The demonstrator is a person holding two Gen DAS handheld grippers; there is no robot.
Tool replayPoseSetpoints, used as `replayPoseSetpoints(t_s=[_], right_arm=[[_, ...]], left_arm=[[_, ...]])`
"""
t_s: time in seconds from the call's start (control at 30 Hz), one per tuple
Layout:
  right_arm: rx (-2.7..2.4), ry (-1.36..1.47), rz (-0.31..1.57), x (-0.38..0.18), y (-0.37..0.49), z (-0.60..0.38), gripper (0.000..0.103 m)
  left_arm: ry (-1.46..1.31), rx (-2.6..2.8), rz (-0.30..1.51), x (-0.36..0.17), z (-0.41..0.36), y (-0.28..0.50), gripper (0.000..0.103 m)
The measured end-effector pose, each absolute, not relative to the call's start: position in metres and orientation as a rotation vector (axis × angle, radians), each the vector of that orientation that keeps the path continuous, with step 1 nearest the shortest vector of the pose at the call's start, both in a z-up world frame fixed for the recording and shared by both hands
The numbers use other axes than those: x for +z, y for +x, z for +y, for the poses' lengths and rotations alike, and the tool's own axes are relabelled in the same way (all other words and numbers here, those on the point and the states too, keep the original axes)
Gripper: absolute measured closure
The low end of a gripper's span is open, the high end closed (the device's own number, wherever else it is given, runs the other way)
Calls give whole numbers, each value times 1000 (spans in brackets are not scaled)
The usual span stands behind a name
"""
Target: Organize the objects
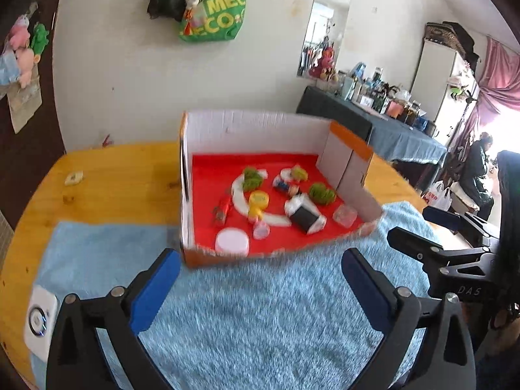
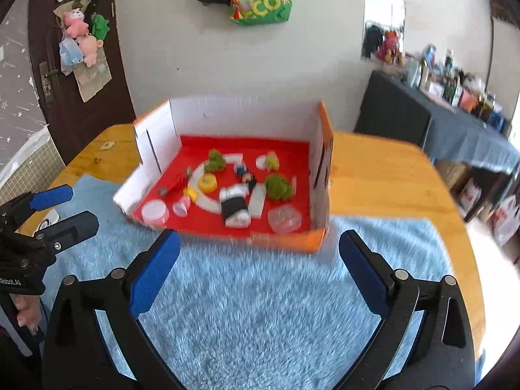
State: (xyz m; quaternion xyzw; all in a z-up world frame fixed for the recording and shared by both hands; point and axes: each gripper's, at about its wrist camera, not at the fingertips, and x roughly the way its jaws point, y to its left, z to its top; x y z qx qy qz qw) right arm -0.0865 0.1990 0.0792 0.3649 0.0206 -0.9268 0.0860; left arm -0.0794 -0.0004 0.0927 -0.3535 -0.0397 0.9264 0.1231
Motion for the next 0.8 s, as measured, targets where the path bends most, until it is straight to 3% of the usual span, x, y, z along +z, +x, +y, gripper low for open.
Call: replayPoseSetpoints(t_s=[0.3,0.43,0.8], right_arm=[[-2772,1216,20,27,-87,210,3],[-2795,1226,87,18,-86,208,3],[-2784,1383,19,-4,-95,223,3]], left_arm=[[-1119,2745,-69,49,10,-76,2],[-1179,2748,-46,31,16,-80,2],[-1298,2794,-14,3,16,-95,0]])
